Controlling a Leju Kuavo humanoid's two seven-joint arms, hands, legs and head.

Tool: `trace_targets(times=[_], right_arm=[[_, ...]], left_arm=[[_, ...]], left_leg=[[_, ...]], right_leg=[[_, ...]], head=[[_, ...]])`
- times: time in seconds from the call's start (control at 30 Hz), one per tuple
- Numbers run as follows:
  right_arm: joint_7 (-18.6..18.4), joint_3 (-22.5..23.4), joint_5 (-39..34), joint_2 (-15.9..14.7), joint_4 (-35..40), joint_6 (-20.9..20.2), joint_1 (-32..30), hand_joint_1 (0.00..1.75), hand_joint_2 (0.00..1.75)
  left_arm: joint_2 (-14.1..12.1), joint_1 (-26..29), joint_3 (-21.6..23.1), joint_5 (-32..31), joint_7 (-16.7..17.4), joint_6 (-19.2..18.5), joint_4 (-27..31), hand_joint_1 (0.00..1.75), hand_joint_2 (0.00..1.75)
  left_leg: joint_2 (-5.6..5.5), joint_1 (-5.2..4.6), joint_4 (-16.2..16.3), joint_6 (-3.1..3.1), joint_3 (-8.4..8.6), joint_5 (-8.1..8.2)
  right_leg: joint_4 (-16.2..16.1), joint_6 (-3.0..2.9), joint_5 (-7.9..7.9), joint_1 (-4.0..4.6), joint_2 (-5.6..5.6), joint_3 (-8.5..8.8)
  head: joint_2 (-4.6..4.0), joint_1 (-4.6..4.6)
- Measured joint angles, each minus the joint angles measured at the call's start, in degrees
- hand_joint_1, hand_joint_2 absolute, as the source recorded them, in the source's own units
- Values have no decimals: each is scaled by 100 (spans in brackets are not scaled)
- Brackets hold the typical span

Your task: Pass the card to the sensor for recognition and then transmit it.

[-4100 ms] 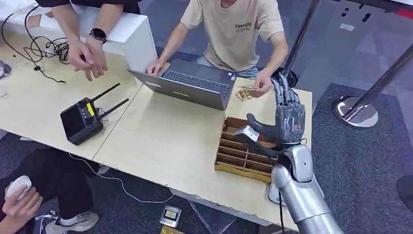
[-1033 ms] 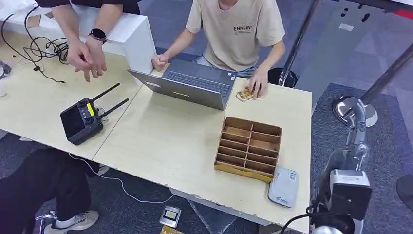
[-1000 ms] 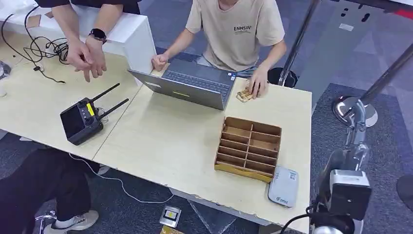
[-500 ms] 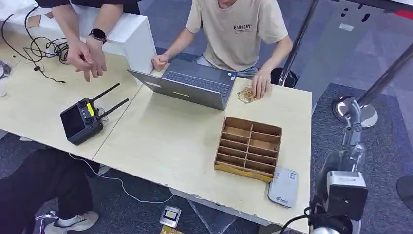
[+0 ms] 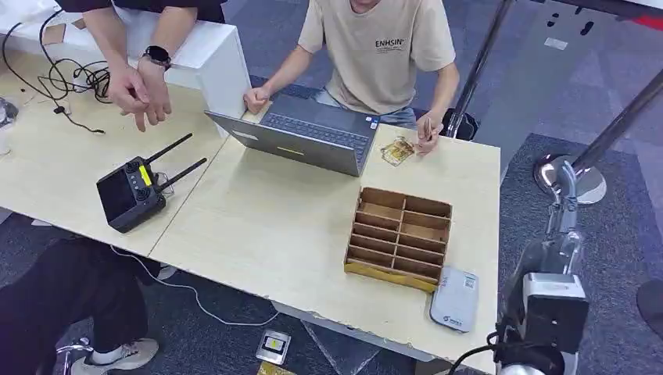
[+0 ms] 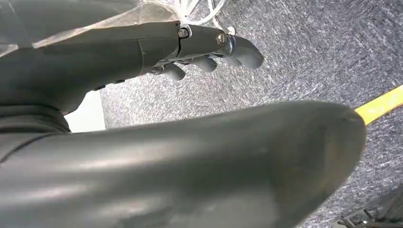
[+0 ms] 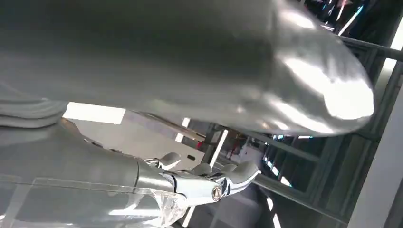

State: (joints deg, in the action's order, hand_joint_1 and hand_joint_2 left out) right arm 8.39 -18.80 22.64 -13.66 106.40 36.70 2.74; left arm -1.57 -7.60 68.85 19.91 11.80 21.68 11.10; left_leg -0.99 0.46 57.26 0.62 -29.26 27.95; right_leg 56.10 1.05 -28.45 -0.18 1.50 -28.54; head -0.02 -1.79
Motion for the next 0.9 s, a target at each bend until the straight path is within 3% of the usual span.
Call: trace_targets(times=[0.53,0.57,0.9], right_arm=[[-52,-85,-92,-2,0,-87,14,0,0],[-57,-90,-96,-4,0,-87,15,0,175],[-61,-133,-103,-31,0,-94,18,0,175]], left_arm=[[0,0,2,0,26,-61,0,0,0],[0,0,0,0,26,-63,0,0,0],[0,0,0,-15,26,-61,0,0,0]], left_leg=[[0,0,0,0,1,0],[0,0,0,0,0,0],[0,0,0,0,1,0]], right_leg=[[0,0,0,0,0,1],[0,0,0,0,0,1],[0,0,0,0,0,2]], head=[[0,0],[0,0],[0,0]])
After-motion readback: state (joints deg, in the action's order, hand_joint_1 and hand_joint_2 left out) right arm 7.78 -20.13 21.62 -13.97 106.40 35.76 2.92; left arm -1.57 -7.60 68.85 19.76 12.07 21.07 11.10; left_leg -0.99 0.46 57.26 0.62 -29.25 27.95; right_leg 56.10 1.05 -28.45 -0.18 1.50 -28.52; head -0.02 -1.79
